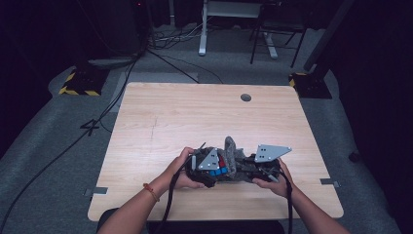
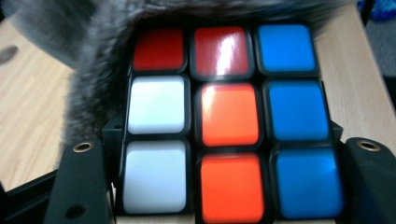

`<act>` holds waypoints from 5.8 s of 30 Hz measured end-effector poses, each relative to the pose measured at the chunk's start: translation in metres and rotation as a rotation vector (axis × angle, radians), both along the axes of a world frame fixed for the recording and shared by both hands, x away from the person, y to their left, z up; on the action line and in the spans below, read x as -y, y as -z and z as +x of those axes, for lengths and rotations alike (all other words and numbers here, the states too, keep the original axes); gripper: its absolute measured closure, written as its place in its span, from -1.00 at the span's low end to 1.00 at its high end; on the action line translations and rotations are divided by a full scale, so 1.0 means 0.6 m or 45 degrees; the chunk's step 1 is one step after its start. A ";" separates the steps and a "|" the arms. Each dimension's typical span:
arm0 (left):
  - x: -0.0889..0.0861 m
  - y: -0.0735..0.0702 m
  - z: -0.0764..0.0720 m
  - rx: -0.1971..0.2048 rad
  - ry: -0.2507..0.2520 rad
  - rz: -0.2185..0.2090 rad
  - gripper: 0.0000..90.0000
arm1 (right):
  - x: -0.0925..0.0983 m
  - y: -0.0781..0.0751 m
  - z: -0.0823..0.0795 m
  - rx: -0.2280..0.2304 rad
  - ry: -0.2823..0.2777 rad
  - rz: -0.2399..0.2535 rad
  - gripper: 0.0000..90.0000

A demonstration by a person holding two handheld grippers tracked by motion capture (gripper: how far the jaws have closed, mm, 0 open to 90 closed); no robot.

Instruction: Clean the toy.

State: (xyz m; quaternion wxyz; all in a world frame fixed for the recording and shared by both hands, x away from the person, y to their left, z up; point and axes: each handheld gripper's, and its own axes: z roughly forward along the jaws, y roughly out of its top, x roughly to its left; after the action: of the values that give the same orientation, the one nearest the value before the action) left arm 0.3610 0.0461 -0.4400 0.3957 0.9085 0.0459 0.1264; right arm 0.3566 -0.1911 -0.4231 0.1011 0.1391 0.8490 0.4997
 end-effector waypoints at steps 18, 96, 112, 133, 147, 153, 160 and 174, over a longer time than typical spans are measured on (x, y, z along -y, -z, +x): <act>-0.012 -0.016 -0.002 0.041 -0.018 -0.035 -0.26 | -0.005 0.037 0.018 -0.024 0.079 -0.179 0.69; 0.005 -0.009 0.002 0.074 -0.028 -0.006 -0.26 | -0.005 0.035 -0.001 0.016 0.113 -0.084 0.69; 0.006 -0.008 0.007 0.010 -0.037 -0.057 -0.30 | 0.000 0.012 -0.009 0.060 0.094 -0.005 0.70; -0.011 -0.034 0.003 0.079 -0.054 -0.128 -0.26 | -0.009 0.062 0.016 -0.043 0.132 -0.158 0.69; -0.002 -0.019 0.004 0.100 -0.079 -0.049 -0.28 | 0.014 0.025 -0.001 0.008 0.080 0.062 0.69; 0.002 -0.019 0.003 0.103 -0.077 -0.044 -0.26 | 0.015 0.016 -0.006 0.057 0.080 0.045 0.69; -0.002 -0.029 0.001 0.084 -0.040 -0.121 -0.26 | 0.002 0.034 0.002 0.022 0.115 -0.051 0.69; -0.004 -0.027 0.003 0.108 -0.039 -0.085 -0.25 | 0.009 0.019 -0.003 0.027 0.092 -0.012 0.69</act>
State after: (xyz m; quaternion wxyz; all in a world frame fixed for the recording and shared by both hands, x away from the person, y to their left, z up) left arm 0.3628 0.0483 -0.4239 0.4254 0.8878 0.0470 0.1692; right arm 0.3547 -0.1964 -0.4345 0.1288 0.1638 0.8446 0.4931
